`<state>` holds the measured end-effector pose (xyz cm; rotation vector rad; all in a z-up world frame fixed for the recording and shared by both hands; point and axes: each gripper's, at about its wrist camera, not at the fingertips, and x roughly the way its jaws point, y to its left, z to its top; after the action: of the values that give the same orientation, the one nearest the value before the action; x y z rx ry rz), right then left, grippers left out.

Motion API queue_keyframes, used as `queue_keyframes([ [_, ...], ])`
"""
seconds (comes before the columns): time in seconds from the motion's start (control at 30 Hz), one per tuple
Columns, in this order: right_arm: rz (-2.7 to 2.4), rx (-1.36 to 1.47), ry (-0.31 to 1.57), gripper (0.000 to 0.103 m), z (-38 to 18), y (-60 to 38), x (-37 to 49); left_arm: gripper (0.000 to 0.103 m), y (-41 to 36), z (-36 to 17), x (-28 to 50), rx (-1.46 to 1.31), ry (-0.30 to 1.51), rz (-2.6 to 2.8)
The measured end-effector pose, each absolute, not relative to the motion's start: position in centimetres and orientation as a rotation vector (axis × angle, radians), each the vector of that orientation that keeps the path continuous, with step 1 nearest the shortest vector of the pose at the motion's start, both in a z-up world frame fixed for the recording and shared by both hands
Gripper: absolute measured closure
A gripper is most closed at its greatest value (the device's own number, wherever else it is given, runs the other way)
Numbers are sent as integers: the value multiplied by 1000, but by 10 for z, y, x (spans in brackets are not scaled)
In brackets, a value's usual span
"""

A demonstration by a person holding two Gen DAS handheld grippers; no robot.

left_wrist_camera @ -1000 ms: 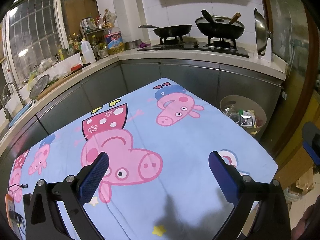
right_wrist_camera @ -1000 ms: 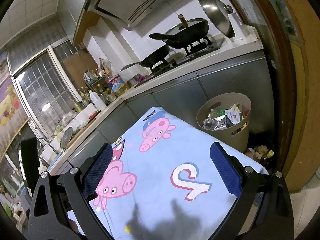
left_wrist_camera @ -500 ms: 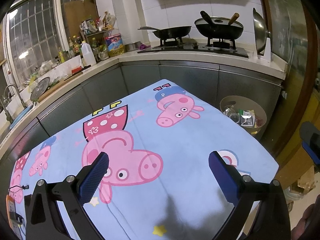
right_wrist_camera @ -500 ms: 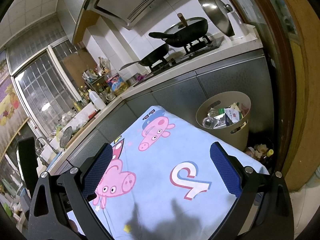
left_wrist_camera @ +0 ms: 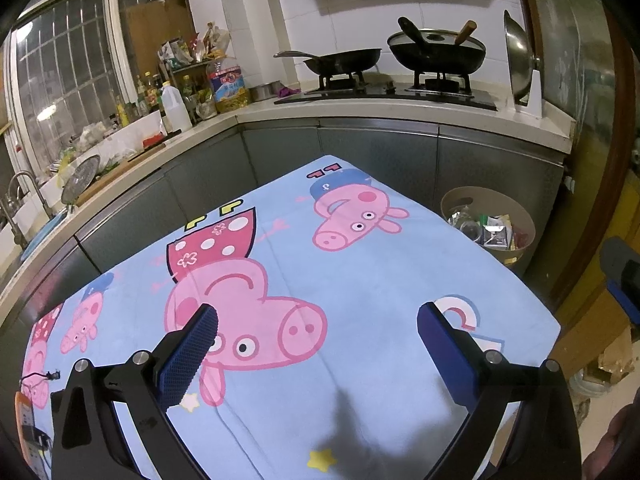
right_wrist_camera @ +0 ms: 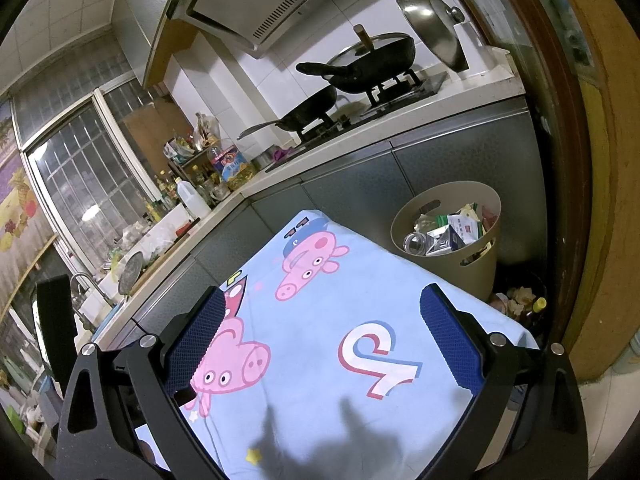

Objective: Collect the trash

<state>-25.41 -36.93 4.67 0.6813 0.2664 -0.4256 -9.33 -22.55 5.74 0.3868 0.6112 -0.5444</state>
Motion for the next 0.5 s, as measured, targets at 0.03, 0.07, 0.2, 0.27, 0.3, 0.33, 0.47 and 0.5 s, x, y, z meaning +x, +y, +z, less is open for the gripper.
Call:
queue_keyframes([
  [0.03,-425,681,267,6,47,-369,-254,4,-226,57,-93,389,610,-543],
  [0.07,-425,681,267,6,47,-369,-254,4,-226,57,-93,389,610,-544],
  [0.2,-426,682,267,6,47,-369,-254,4,-226,56,-92,388,625,-545],
  [0.27,-426,681,268,6,47,-368,-254,4,-226,53,-91,392,637,-544],
  [0.3,-427,682,269,6,47,-368,-254,4,-227,51,-91,396,643,-547],
  [0.33,-426,683,269,6,47,-368,-254,4,-227,50,-91,402,648,-550],
  [0.47,-426,680,268,6,48,-368,-254,4,-230,47,-92,429,648,-543],
  [0.5,-426,680,268,6,47,-368,-254,4,-230,47,-93,433,646,-542],
])
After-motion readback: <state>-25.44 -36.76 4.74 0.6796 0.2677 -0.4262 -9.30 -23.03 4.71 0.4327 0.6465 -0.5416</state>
